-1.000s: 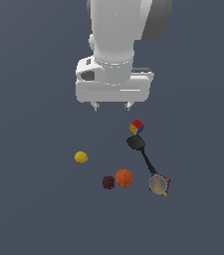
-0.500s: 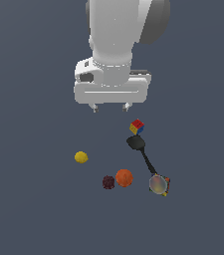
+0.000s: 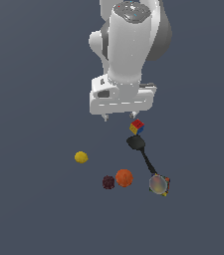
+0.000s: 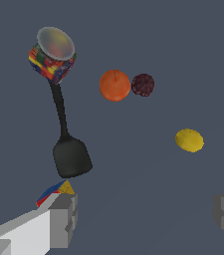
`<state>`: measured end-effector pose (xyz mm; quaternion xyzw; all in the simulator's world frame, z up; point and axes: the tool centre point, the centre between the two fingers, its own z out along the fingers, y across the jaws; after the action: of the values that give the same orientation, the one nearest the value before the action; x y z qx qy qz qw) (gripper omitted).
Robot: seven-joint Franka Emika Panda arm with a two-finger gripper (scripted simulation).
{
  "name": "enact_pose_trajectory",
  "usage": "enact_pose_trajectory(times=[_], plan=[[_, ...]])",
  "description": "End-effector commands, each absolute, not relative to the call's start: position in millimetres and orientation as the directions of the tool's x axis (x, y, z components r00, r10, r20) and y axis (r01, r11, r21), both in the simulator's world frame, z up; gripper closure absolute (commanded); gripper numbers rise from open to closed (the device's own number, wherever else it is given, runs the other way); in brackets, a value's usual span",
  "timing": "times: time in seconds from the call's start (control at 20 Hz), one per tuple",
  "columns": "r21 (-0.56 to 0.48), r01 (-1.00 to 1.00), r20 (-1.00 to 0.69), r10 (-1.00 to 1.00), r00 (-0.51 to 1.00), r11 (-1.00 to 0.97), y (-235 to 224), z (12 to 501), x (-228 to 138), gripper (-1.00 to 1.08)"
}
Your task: Pick up a designated object from a clutter of objects.
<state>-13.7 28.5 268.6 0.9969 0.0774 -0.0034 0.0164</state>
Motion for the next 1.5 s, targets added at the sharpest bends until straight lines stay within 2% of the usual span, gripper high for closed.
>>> enact_pose_trajectory(times=[0.0,0.35,0.8,1.15,1.45], plan=[[0.032,0.194,-0.010,0.194,0.981,-0.980,41,250,-20,-0.92],[0.029,0.328,-0.010,0.328,0.945,-0.944,80,190,-51,-0.92],[0.016,0.489,-0.006,0.489,0.872,-0.872,123,124,-108,-0.92],[0.006,0.566,-0.002,0.566,0.824,-0.824,140,95,-143,-0.92],[0.001,0.596,0.000,0.596,0.803,-0.803,146,85,-159,-0.92]])
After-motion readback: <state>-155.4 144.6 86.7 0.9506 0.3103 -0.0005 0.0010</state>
